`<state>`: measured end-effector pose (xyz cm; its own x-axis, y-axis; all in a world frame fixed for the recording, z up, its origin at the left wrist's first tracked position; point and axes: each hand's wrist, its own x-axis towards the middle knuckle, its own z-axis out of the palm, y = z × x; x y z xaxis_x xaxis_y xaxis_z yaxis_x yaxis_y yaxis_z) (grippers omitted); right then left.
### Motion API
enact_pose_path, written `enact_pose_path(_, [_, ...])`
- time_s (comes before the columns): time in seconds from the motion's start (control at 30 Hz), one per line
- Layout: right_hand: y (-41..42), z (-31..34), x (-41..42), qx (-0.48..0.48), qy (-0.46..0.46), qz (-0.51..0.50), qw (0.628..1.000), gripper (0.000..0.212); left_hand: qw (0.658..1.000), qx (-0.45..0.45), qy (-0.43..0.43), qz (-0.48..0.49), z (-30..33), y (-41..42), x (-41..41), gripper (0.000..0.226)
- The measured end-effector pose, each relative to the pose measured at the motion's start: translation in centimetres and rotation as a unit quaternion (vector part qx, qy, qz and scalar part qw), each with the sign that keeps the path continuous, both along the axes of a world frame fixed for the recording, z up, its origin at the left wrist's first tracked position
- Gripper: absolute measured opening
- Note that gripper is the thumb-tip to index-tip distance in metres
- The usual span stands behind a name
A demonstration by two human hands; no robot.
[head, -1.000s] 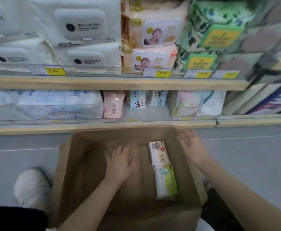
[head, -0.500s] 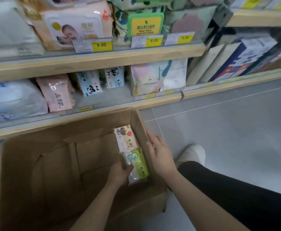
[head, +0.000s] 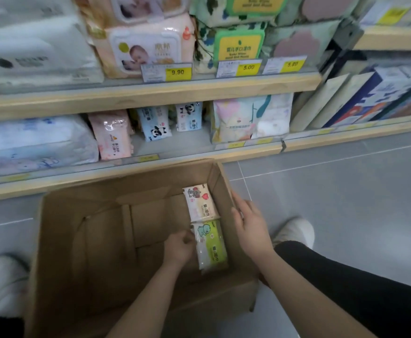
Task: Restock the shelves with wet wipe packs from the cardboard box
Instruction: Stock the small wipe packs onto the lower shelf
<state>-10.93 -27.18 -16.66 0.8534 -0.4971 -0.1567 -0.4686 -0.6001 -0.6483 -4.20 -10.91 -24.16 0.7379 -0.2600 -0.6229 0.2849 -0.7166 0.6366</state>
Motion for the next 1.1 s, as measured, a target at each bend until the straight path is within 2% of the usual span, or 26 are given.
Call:
enact_pose_path(0.1, [0.2,0.5,0.2,-0.041,0.016,0.001,0.999,0.043,1.000,-0.015,-0.007,-0.001,0.8,1.6,0.5,0.013])
enact_pose_path(0.17, [0.4,1.0,0.7,-0.100,-0.008,0.018,0.995,0.042,0.999,-0.026,-0.005,0.027,0.9,3.2,1.5,0.023])
enact_pose_path(0.27, [2.1,2.0,2.1,-0.173,-0.065,0.107,0.977,0.038,0.997,-0.029,0.004,0.071,1.7,6.1,3.6,0.021])
enact_pose_path(0.33, [3.8,2.0,3.5,-0.175,-0.068,0.158,0.970,0.036,0.995,-0.027,-0.007,0.092,2.5,8.3,5.0,0.019])
enact_pose_path(0.4, [5.2,0.5,5.0,-0.137,-0.017,0.152,0.979,0.040,0.992,-0.040,-0.025,0.117,2.8,10.1,6.3,0.021])
enact_pose_path(0.47, [5.9,-1.4,6.5,-0.070,0.063,0.070,0.993,0.046,0.990,-0.049,-0.021,0.127,2.8,11.7,7.1,0.021])
enact_pose_path(0.57, [5.8,-4.5,8.5,0.006,0.151,-0.025,0.988,0.050,0.990,-0.056,0.006,0.126,2.0,13.4,7.6,0.015])
enact_pose_path(0.7, [5.1,-7.5,10.2,-0.006,0.228,-0.046,0.972,0.067,0.989,-0.080,0.011,0.122,0.5,14.2,8.0,0.012])
enact_pose_path(0.8, [5.1,-8.1,10.6,-0.057,0.260,-0.021,0.964,0.084,0.988,-0.094,0.011,0.121,0.1,13.9,8.2,0.012])
enact_pose_path(0.93, [4.9,-7.3,10.5,-0.056,0.233,-0.023,0.970,0.091,0.985,-0.120,0.002,0.127,0.3,13.4,8.2,0.017])
enact_pose_path(1.1, [5.1,-3.0,9.8,0.004,0.102,-0.009,0.995,0.084,0.978,-0.152,-0.024,0.142,2.2,12.6,8.8,0.019])
